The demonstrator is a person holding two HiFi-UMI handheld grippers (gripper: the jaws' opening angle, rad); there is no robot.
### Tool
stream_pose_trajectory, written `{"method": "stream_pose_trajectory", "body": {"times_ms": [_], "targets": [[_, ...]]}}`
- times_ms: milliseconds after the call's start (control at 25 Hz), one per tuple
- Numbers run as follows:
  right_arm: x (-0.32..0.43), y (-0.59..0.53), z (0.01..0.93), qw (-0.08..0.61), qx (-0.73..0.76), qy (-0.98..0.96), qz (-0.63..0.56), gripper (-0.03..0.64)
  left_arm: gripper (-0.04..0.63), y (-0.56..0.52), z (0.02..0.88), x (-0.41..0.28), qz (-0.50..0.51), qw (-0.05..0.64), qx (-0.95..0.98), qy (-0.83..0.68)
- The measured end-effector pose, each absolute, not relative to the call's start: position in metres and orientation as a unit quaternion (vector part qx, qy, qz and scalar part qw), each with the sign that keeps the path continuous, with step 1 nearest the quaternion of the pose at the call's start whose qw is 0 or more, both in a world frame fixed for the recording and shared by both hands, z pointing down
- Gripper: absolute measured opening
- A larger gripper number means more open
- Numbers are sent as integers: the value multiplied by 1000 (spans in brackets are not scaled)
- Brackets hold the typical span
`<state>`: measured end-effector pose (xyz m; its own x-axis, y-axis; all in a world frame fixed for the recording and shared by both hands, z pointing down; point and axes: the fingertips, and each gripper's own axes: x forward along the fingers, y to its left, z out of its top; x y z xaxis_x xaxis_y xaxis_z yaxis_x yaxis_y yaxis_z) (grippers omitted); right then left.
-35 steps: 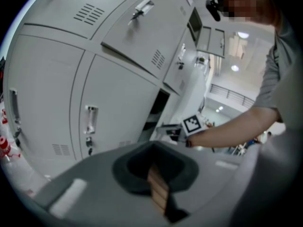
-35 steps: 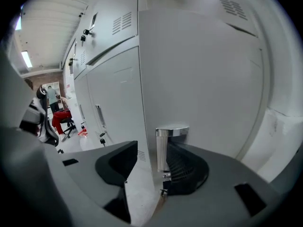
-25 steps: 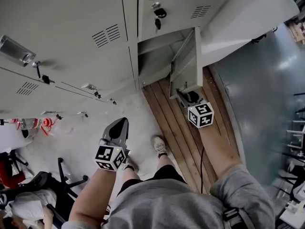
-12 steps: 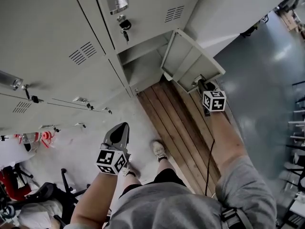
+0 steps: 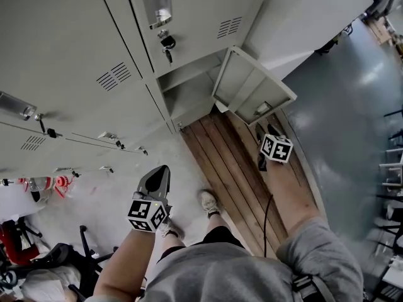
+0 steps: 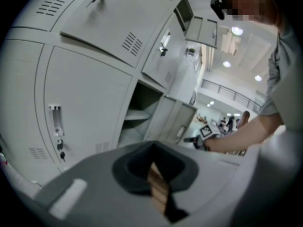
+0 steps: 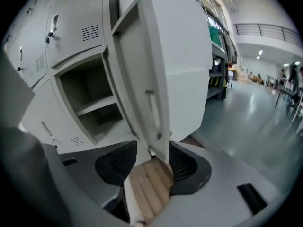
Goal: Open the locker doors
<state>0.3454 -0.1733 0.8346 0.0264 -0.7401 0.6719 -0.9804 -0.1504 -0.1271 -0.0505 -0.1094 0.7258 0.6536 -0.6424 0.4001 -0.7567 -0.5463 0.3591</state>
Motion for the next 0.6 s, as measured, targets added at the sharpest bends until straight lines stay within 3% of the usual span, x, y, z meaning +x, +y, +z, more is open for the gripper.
{"method": "stream_pose_trajectory", "body": {"times_ms": [80, 160, 280, 440, 600], "targets": [[282, -138, 850, 177, 632, -666, 354, 178, 5, -110, 724, -56, 108, 259, 871, -404], [201, -113, 844, 162, 554, -732, 361, 101, 5, -112, 724, -63, 104, 259, 868, -410], [106, -101, 811, 128, 480, -800, 338, 38, 4, -116, 723, -76, 90, 266, 862, -422], [41, -109, 771, 103, 438, -841, 300, 32, 2, -114, 722, -89, 67, 294, 854, -423], [23, -115, 754, 102, 420, -858, 278, 32, 2, -114, 718, -99, 61, 289, 854, -429]]}}
